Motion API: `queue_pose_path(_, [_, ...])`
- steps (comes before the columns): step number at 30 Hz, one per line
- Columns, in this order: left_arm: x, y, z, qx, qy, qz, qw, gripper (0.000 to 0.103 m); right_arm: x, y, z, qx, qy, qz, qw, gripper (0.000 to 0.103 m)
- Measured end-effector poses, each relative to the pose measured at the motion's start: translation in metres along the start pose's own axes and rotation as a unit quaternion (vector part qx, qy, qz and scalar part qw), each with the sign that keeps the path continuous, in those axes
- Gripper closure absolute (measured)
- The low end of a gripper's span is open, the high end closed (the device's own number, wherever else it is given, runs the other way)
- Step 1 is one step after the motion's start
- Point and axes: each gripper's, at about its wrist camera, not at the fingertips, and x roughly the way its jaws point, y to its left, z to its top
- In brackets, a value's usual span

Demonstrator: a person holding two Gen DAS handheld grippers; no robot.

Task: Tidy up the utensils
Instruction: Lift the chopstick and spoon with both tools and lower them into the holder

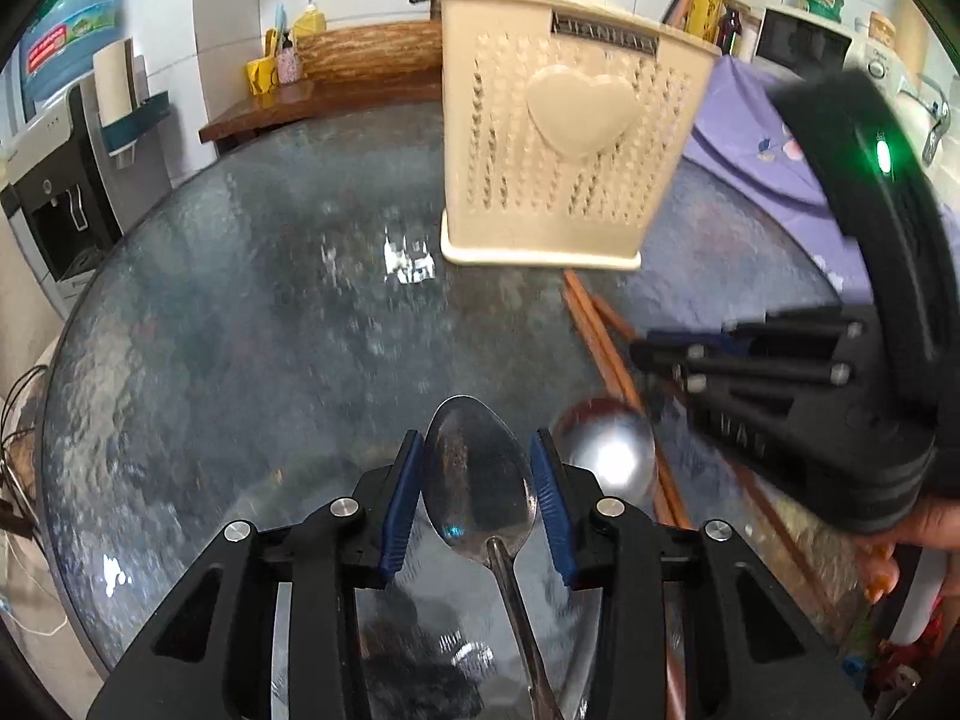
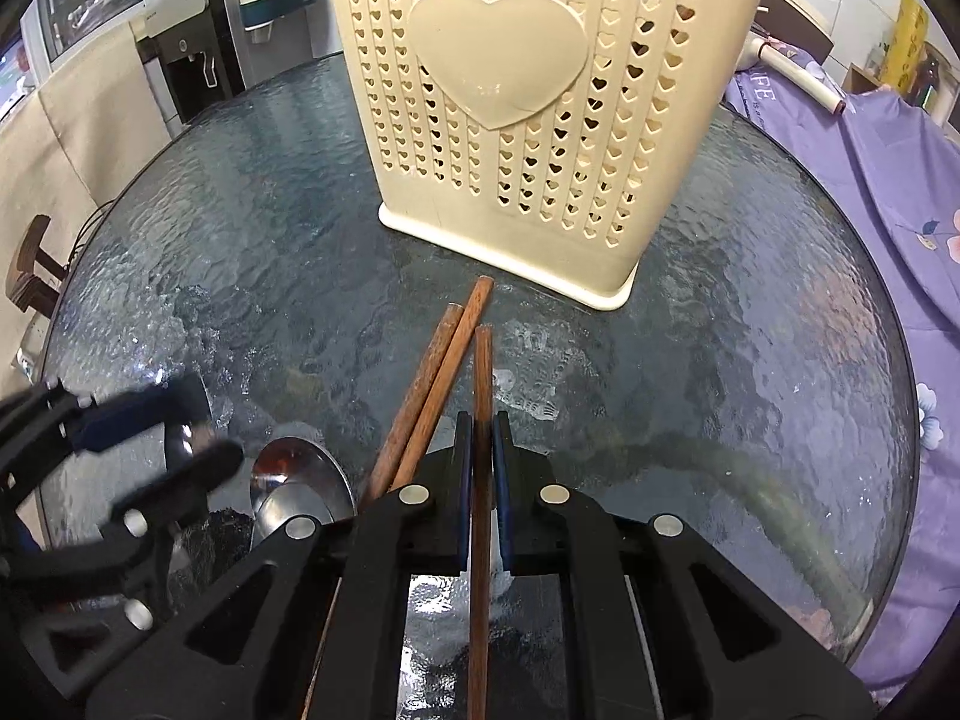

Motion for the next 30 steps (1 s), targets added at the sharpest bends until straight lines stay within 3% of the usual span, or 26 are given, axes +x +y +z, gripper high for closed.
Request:
queue_pose_path(3, [-0.006,0.002,0.011,0.001,-0.023,0.003,0.9997,0.067,-0.003,-0.004,-0.003,0.006,-0.016,0.009,1.0,0.096])
queue_pose_path(13, [-0.033,0.011,0.043,-0.012,-0.093,0.007,0.9955,0.067,-0.065,-0.027,0.002,0.032,-0.137,0.023,0.99,0.096])
queue_pose_path(30, [-0.082,-0.001,0.061,0.006,-0.156,0.0,0.9878,0.067,-0.18,-0.037,0.005,0.033,-0.247,0.082,0.965,0.096])
